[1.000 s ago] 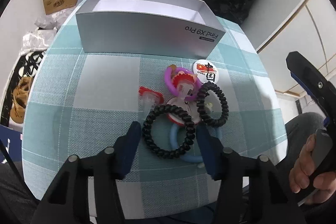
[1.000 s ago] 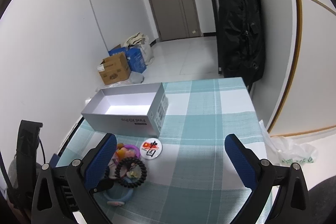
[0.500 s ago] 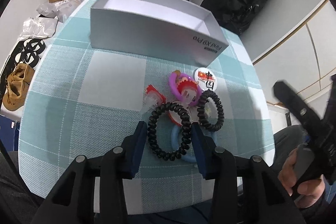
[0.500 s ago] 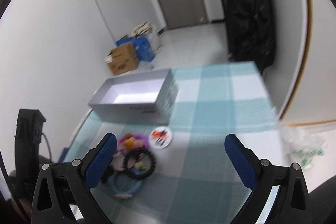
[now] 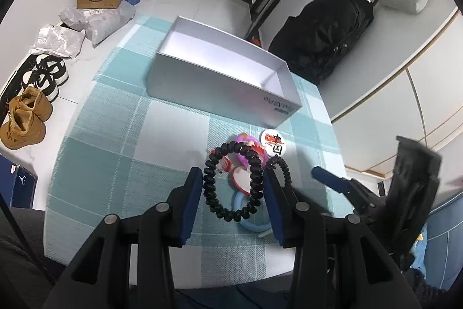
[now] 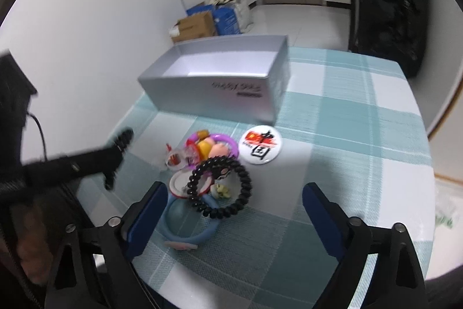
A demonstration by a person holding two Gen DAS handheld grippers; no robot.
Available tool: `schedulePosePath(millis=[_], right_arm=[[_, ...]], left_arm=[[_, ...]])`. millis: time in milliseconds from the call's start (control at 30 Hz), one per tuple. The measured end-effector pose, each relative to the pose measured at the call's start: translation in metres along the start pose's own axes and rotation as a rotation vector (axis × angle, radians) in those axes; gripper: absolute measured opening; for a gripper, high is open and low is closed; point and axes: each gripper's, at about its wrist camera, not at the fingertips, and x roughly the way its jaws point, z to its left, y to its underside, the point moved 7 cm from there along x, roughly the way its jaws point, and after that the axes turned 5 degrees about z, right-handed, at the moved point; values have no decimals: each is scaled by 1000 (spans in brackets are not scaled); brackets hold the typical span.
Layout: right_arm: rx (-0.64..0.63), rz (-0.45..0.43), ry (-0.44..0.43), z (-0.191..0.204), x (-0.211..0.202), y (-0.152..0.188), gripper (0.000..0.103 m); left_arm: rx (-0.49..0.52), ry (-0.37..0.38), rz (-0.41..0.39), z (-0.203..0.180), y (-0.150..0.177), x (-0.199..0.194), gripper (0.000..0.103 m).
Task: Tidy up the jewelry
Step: 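Close the left tool on a black coiled hair tie while the right tool grasps another, then carry both black hair ties into the white box and open both tools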
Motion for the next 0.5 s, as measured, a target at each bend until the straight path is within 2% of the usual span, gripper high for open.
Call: schedulePosePath(millis=[300,467,500], right_arm=[[11,37,-18,4,16,-2,76],[-20,46,2,5,21,-1,58],[-20,45,-3,5,21,-2,51]], left_arm=[[-18,20,-28,6,-3,-8,37],[-19,25,-38,5,-5,-11,37],[-19,27,-38,5,-5,-11,37]])
